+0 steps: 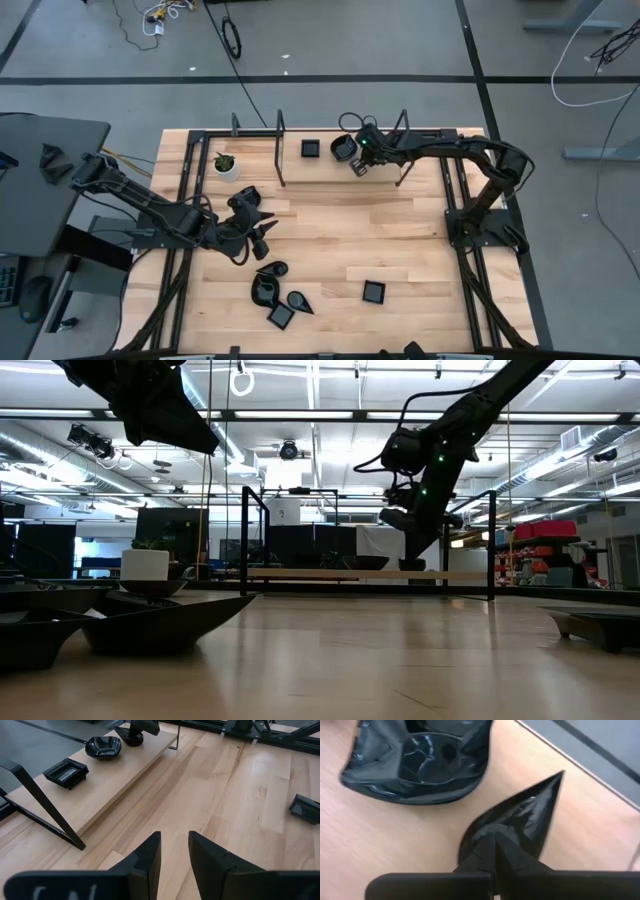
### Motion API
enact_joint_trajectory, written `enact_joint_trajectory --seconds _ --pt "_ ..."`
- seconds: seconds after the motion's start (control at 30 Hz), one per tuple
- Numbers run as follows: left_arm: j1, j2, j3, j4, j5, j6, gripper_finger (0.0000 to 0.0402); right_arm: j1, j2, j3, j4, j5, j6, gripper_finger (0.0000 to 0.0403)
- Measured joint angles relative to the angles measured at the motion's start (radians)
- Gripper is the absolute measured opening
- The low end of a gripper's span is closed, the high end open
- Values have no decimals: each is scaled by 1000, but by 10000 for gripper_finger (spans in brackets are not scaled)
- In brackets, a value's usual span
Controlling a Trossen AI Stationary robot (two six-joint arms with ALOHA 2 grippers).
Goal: Pick & Place Mini shaped plates
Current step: Stack the black leaf shaped bowl on top of the other black leaf shaped bowl on the shelf
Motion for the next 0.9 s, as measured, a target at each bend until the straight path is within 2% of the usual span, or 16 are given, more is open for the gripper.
enact_joint_trajectory --seconds 0.2,0.4,0.6,0.8,0.9 --pt "0 0 0 0 0 1 106 7 -41 0 -5 18 -27 2" --pt "0 0 0 0 0 1 106 88 -94 0 -8 110 -30 2" --pt "0 0 0 0 0 2 106 298 -110 0 -4 181 -22 2" --pt "-1 0 0 0 0 2 106 572 -110 0 0 183 -18 2" --pt "-1 0 0 0 0 2 106 696 -110 0 -7 151 -5 2"
